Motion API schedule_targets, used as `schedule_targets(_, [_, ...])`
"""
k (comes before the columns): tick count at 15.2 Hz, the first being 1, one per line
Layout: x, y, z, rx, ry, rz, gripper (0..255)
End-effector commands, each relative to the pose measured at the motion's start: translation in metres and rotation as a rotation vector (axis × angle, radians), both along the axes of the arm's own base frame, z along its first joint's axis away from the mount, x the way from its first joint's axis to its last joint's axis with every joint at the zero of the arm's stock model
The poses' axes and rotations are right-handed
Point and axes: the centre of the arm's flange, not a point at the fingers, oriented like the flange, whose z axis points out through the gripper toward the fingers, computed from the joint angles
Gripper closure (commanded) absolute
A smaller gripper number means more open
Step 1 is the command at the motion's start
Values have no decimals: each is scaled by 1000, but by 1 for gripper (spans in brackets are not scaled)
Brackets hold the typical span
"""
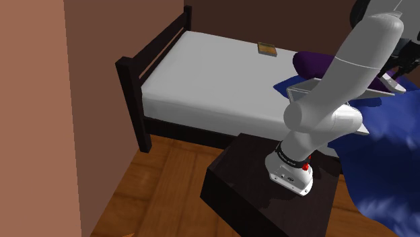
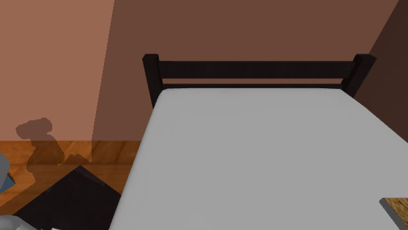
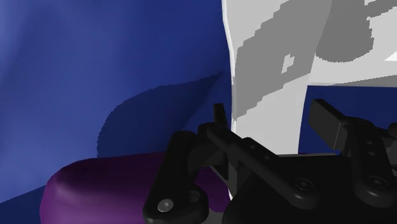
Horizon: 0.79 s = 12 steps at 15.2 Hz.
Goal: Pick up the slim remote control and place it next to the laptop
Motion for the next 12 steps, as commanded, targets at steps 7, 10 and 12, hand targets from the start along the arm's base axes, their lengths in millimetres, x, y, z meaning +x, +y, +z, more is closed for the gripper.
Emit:
schedule_targets(7, [0,-2,-42,-1,0,0,255])
schedule_targets(10, [0,-2,-58,-1,0,0,255])
schedule_targets(12, [0,-2,-68,-1,0,0,255])
